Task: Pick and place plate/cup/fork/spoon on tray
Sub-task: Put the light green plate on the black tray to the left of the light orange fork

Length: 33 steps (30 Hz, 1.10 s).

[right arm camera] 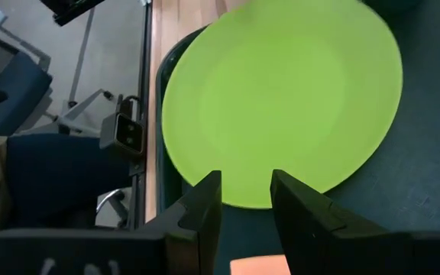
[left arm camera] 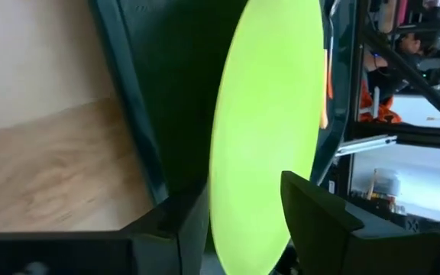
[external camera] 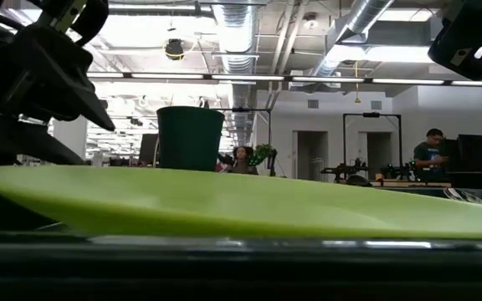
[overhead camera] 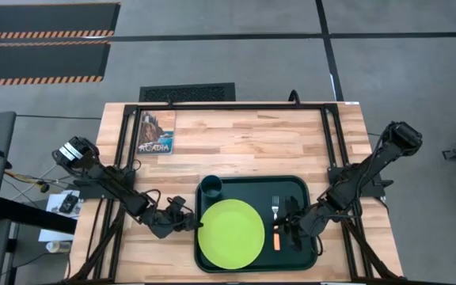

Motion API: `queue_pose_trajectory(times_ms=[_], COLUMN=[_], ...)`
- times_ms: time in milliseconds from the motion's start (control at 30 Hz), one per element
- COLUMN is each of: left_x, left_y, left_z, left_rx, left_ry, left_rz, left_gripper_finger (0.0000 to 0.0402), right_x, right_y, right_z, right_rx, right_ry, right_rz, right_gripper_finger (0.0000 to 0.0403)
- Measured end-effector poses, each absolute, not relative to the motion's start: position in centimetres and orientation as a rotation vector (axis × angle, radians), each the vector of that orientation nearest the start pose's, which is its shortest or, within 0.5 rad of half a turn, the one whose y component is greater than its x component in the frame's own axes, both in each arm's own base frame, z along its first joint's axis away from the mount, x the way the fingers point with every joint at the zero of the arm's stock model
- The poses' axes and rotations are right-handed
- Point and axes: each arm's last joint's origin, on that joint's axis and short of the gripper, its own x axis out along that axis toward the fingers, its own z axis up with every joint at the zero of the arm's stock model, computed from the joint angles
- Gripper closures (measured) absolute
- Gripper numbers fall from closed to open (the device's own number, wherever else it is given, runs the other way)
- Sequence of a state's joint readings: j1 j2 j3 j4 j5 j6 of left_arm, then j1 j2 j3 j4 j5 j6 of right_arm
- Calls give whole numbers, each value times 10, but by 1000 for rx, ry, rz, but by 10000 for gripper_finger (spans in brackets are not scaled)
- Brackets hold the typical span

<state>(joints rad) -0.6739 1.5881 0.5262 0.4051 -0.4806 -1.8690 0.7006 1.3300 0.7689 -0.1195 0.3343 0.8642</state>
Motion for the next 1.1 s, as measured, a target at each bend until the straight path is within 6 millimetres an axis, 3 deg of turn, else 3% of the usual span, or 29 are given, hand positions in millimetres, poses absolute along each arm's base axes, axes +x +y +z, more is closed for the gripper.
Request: queue_pose_trajectory(times_ms=[500, 733, 933, 1100], left_x=[217, 214, 207, 203], left_y=[-156, -155, -148, -144], left_z=[128, 147, 167, 170], left_rx=[-1396, -1347, -1254, -1213], left_ry=[560, 562, 521, 499], left_rz=[363, 256, 219, 264], left_gripper_finger=[246, 246, 246, 246], right_x=[213, 214, 233, 251], right_y=[167, 173, 184, 185], right_z=[221, 223, 193, 167], right_rx=[489, 512, 500, 519], right_ry=[681, 643, 672, 725], right_rz=[58, 99, 79, 94], right_gripper_finger=[262, 262, 262, 262])
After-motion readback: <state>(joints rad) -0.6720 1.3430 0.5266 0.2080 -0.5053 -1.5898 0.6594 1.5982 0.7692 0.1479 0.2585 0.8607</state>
